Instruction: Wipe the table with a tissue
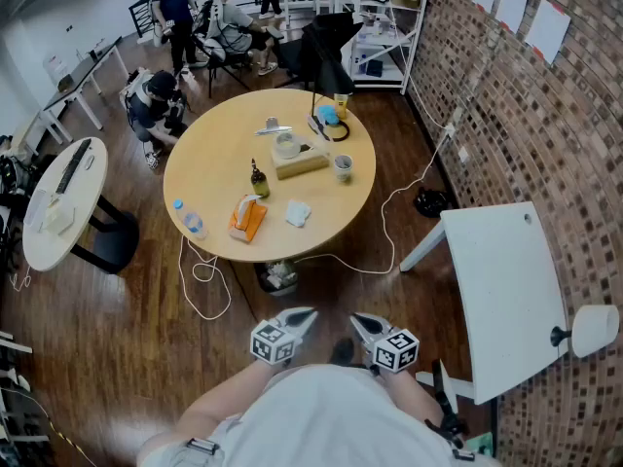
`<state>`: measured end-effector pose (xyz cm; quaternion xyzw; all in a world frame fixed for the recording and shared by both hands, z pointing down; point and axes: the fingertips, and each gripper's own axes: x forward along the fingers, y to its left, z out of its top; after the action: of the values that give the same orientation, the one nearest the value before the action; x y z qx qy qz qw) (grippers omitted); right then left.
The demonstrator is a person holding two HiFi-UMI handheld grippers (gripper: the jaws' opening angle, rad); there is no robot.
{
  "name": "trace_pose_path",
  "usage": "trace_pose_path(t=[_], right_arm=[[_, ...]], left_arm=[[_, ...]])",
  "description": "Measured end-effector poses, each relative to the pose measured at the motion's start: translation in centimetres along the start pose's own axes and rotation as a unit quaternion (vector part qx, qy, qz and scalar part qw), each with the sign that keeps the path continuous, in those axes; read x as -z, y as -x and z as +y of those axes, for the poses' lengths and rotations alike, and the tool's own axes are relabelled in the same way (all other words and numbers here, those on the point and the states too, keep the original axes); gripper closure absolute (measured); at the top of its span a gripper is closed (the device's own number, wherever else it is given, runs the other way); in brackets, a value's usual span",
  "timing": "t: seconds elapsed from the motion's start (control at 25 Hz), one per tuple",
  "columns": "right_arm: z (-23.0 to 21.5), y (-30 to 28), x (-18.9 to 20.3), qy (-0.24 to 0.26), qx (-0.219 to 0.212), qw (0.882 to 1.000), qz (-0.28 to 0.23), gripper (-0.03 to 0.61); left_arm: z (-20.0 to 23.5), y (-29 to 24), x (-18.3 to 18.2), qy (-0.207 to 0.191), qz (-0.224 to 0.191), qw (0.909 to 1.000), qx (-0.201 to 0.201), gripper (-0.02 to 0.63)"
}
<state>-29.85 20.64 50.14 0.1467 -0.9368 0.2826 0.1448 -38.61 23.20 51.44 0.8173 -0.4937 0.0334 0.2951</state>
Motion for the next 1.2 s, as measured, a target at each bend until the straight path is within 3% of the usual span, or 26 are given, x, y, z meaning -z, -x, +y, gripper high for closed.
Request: trace_pose_path(t=[0.24,0.52,0.76,0.96,1.2], right_arm=[[-6.0,-1.0,-4.6,0.030,-0.013,0.999,-0.012,0.568],[-9.7,-1.0,-8.0,0.062,-0.035,0.997,-0.004,0.568],[-11.3,-3.1,-7.8,0.053,-0.045,0.997,0.024,0.568],[-11.5,-6.5,-8.7,0.094,-0.055,0.992,0.067,0.568],[-12.5,-11.3,-10.0,0.163,-0.047,0.976,0.135,0.568]], left_arm=[[2.6,-5.5,-4.5,-0.029,-0.018,0.9990,-0.027,0.609],[3.5,-8.1,-10.2,-0.051,-0.043,0.9957,-0.064,0.609],[6.0,-8.8,-9.1,-0.024,-0.024,0.9960,-0.083,0.609],[9.5,-9.4,-9.2,-0.003,-0.018,0.9963,-0.084,0.609],[13.2,-10.0,-10.3,-0.017,-0.009,0.9976,-0.067,0.609]])
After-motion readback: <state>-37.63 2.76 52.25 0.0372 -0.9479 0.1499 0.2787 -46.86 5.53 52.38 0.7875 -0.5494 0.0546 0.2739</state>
